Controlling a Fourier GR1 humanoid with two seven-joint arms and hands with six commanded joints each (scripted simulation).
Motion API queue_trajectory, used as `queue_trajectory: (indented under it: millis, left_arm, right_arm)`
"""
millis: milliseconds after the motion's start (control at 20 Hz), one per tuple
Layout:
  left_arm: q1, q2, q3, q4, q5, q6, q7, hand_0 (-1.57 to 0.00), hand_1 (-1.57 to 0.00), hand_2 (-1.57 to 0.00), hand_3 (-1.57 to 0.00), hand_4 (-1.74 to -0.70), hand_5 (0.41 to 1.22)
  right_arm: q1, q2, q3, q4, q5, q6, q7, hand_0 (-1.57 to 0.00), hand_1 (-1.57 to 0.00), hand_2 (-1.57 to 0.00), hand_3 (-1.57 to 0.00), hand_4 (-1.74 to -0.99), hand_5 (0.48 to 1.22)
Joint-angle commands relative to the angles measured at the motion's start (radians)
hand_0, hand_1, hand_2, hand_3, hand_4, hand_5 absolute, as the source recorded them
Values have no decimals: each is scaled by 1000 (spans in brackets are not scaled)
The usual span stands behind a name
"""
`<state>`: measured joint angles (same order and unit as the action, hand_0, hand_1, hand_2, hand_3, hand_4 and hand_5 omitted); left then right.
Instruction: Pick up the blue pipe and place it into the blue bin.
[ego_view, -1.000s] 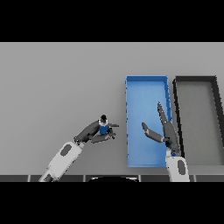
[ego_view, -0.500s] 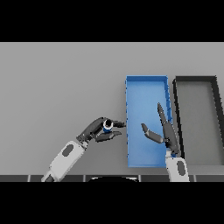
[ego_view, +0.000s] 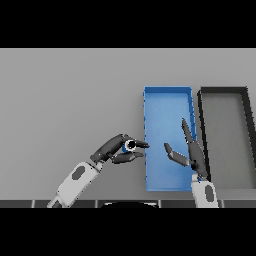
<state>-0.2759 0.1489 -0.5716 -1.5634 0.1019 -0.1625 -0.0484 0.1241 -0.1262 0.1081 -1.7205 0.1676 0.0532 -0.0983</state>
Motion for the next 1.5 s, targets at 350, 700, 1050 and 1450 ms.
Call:
queue_trajectory:
  millis: [350, 700, 1050, 1450]
  left_arm:
    - [3, -12, 12, 6, -26, -11, 16, -1570, -1570, -1570, -1496, -1741, 1220]
    - [6, -19, 20, 11, -43, -34, 8, -1571, -1571, -1571, -1489, -1741, 1221]
    - [24, -27, 28, -12, -51, -49, 5, -1571, -1571, -1571, -1486, -1741, 1221]
    - [14, -30, 42, -3, -48, -97, -1, -1571, -1571, -1571, -1538, -1741, 1221]
  right_arm:
    - [-48, -25, -36, -16, -181, 130, -57, 1, 1, 1, 1, -1195, 608]
    - [-188, -198, 25, -209, -459, 382, 169, 1, 1, 1, 1, -1319, 501]
    - [-373, -198, 159, -223, -439, 467, 296, 1, 1, 1, 1, -1294, 523]
    - [-546, -97, 251, -130, -426, 493, 388, 1, 1, 1, 1, -1222, 519]
